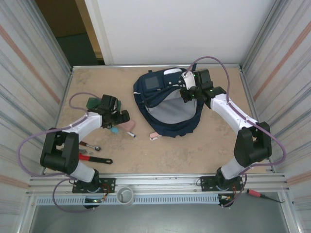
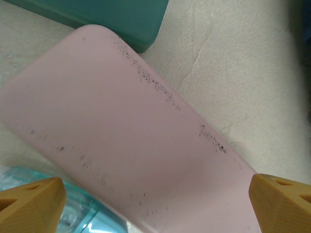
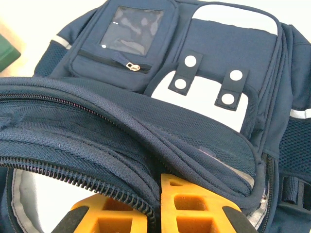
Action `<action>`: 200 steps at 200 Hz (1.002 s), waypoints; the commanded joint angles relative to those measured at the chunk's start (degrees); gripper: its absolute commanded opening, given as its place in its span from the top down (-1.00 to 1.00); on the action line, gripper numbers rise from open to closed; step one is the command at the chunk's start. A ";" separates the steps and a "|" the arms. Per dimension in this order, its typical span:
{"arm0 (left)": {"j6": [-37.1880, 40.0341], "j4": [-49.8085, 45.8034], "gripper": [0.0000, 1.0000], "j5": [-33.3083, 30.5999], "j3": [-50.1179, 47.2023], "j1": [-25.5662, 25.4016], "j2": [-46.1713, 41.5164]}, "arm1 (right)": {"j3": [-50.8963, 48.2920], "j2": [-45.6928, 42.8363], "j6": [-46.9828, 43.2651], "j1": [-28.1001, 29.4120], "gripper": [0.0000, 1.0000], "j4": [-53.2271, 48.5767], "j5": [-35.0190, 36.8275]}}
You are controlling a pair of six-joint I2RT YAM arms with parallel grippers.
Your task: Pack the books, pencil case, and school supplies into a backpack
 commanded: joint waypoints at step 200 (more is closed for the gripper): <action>4.37 -0.66 -0.97 -7.41 17.23 -7.62 19.18 | -0.46 -0.27 2.35 -0.12 1.00 -1.76 -4.04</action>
